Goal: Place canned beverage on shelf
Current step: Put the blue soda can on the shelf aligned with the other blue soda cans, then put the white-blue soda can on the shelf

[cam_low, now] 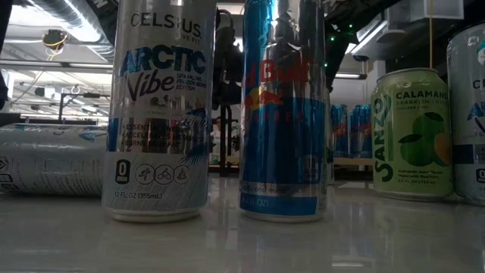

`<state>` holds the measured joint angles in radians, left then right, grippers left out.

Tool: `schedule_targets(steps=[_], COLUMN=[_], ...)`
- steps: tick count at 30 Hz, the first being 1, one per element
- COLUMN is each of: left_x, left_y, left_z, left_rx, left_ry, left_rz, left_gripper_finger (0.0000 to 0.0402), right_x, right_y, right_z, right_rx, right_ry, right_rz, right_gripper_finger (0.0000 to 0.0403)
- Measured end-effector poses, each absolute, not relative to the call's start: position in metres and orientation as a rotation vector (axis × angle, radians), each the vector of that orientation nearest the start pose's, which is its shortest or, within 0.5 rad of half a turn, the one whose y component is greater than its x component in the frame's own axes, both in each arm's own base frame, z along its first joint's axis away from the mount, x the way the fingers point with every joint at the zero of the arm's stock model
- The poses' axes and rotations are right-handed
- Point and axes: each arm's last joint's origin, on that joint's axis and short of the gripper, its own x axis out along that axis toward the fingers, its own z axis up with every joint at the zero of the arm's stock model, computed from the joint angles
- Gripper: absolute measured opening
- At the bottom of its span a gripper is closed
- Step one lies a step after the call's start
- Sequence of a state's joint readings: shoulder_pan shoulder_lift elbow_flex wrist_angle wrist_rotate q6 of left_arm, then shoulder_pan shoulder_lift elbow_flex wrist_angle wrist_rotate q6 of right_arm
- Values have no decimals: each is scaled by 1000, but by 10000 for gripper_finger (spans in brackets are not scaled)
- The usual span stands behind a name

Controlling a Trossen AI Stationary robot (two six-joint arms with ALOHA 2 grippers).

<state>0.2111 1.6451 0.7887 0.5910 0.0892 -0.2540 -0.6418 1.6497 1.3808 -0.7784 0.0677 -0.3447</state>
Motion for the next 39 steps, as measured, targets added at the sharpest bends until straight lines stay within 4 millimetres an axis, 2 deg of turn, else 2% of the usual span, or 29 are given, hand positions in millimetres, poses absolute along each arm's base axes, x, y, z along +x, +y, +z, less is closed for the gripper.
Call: schedule_targets(steps=[7,12,20,32,39], left_x=[332,332,332,332,332], left_y=[68,68,68,68,68], left_z=[196,196,196,196,196], left_rx=[-293,-293,-293,-293,-293], left_ry=[246,246,246,246,246], left_rz=[154,154,154,154,154], left_gripper_finger=[283,283,283,283,283], right_x=[271,272,272,270,272], right_y=[-206,-206,-205,-204,-203], right_z=[272,272,276,316,335], right_rx=[2,3,7,5,14], right_ry=[1137,1136,1138,1130,1059], right_rz=[-454,-452,-448,-450,-413], right_gripper_finger=[323,351,353,353,353])
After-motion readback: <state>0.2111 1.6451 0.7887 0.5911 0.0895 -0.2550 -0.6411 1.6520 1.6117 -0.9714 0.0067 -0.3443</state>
